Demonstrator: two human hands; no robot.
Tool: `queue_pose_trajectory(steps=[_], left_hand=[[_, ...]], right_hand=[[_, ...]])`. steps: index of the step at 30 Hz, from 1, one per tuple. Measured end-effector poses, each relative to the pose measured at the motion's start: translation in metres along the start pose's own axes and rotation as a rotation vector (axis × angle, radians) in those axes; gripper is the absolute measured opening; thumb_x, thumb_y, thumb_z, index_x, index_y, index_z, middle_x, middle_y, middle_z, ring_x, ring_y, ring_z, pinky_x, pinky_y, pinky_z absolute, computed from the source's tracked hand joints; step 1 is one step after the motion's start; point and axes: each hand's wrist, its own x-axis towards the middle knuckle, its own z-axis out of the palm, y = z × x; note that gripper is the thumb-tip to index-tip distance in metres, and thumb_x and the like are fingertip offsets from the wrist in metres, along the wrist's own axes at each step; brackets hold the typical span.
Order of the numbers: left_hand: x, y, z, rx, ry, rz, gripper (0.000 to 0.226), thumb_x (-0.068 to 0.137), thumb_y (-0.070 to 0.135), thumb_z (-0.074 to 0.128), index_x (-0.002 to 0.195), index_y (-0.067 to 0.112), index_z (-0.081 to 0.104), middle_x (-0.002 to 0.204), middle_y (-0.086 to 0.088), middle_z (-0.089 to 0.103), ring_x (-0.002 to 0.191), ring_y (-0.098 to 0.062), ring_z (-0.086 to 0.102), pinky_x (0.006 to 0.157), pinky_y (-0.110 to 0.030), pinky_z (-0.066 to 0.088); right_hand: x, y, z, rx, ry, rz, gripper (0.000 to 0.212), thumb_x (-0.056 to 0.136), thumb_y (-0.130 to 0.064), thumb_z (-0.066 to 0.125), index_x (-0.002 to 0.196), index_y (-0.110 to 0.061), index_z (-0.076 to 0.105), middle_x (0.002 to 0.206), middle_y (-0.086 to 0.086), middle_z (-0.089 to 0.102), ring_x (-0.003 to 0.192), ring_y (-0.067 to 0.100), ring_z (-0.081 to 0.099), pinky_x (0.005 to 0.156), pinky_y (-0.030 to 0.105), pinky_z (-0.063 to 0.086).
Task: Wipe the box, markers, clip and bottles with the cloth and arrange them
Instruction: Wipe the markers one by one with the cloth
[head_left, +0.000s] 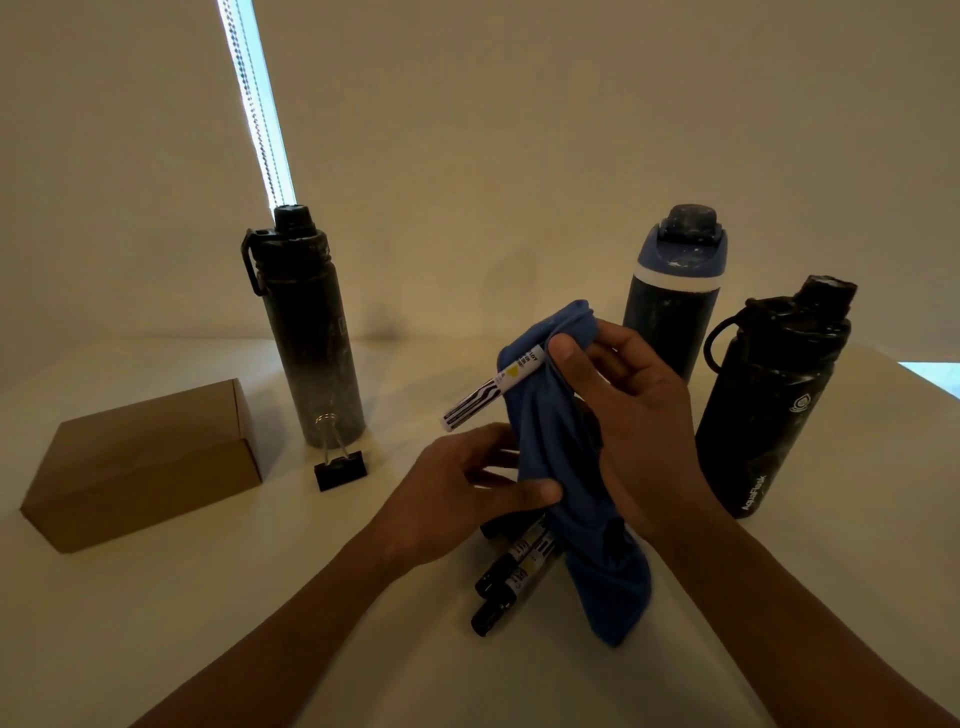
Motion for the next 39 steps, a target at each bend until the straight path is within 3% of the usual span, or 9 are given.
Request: queue_pose_trajectory(steps=[4,7,11,14,18,20,24,35,39], left_hand=[[0.001,0.001,0.0,-0.093,0.157,0.021,0.024,0.083,0.022,0.086,0.096,0.004,0.077,0.091,-0.004,0.08,0.083,-0.02,0.077,0.08,-0.028,0.061],[0.001,0.004,-0.01,-0.098,0.245,0.015,0.025,0.077,0.015,0.089,0.085,0.0,0.071,0.082,-0.005,0.079,0.074,-0.02,0.076,0.069,-0.023,0.06],[0.001,0.002,-0.02,-0.087,0.263,0.04,0.041,0.065,0.021,0.095,0.077,-0.004,0.064,0.078,-0.013,0.077,0.073,-0.029,0.076,0.068,-0.036,0.064],[0.001,-0.004,-0.034,0.155,0.22,0.022,0.037,0.06,0.042,0.096,0.083,0.022,0.075,0.075,0.0,0.073,0.071,-0.015,0.071,0.071,-0.026,0.059],[0.0,-0.007,-0.055,0.312,0.183,0.02,0.044,0.067,0.052,0.09,0.105,0.041,0.07,0.099,0.021,0.069,0.087,-0.006,0.07,0.072,-0.024,0.06],[-0.001,-0.002,-0.057,0.318,0.288,0.086,0.033,0.079,0.05,0.083,0.109,0.042,0.069,0.101,0.021,0.069,0.089,-0.005,0.07,0.072,-0.022,0.06],[-0.005,0.011,-0.049,0.173,0.415,0.186,0.017,0.093,0.043,0.072,0.107,0.034,0.072,0.101,0.015,0.074,0.082,-0.013,0.072,0.064,-0.021,0.057],[-0.002,0.01,-0.039,0.109,0.345,0.172,0.028,0.088,0.036,0.08,0.114,0.029,0.073,0.092,0.01,0.076,0.07,-0.016,0.074,0.06,-0.021,0.055],[-0.003,0.01,-0.038,0.129,0.309,0.161,0.031,0.089,0.037,0.077,0.119,0.032,0.073,0.095,0.015,0.076,0.072,-0.013,0.075,0.06,-0.017,0.054]], right_hand=[[0.005,-0.002,-0.003,-0.003,0.014,-0.028,0.037,0.089,-0.019,0.072,0.124,-0.008,0.067,0.115,0.007,0.075,0.11,0.025,0.072,0.091,0.046,0.06],[0.008,0.0,-0.009,-0.001,0.03,-0.024,0.041,0.087,-0.022,0.073,0.125,-0.007,0.066,0.117,0.009,0.075,0.112,0.025,0.071,0.094,0.045,0.059],[0.01,0.004,-0.012,-0.03,0.011,-0.013,0.04,0.089,-0.024,0.072,0.126,-0.01,0.066,0.117,0.008,0.074,0.113,0.024,0.071,0.097,0.044,0.056],[0.008,0.009,-0.012,-0.058,-0.016,0.001,0.037,0.092,-0.025,0.07,0.126,-0.013,0.068,0.117,0.005,0.075,0.113,0.023,0.07,0.097,0.039,0.057],[0.001,0.017,-0.011,-0.101,-0.081,0.048,0.029,0.095,-0.023,0.066,0.123,-0.018,0.071,0.112,0.002,0.076,0.109,0.018,0.072,0.092,0.027,0.057],[-0.002,0.021,-0.009,-0.119,-0.099,0.092,0.026,0.093,-0.022,0.067,0.118,-0.017,0.074,0.106,0.001,0.078,0.102,0.015,0.074,0.085,0.022,0.057],[-0.005,0.03,-0.005,-0.185,-0.121,0.179,0.023,0.093,-0.023,0.07,0.113,-0.014,0.075,0.101,0.003,0.079,0.095,0.02,0.076,0.083,0.03,0.061],[-0.009,0.037,0.0,-0.246,-0.131,0.17,0.018,0.093,-0.025,0.073,0.107,-0.016,0.077,0.099,0.003,0.079,0.095,0.022,0.076,0.092,0.047,0.06],[-0.011,0.036,0.002,-0.286,-0.14,0.122,0.018,0.095,-0.027,0.071,0.11,-0.018,0.078,0.097,0.0,0.078,0.093,0.019,0.076,0.089,0.042,0.061]])
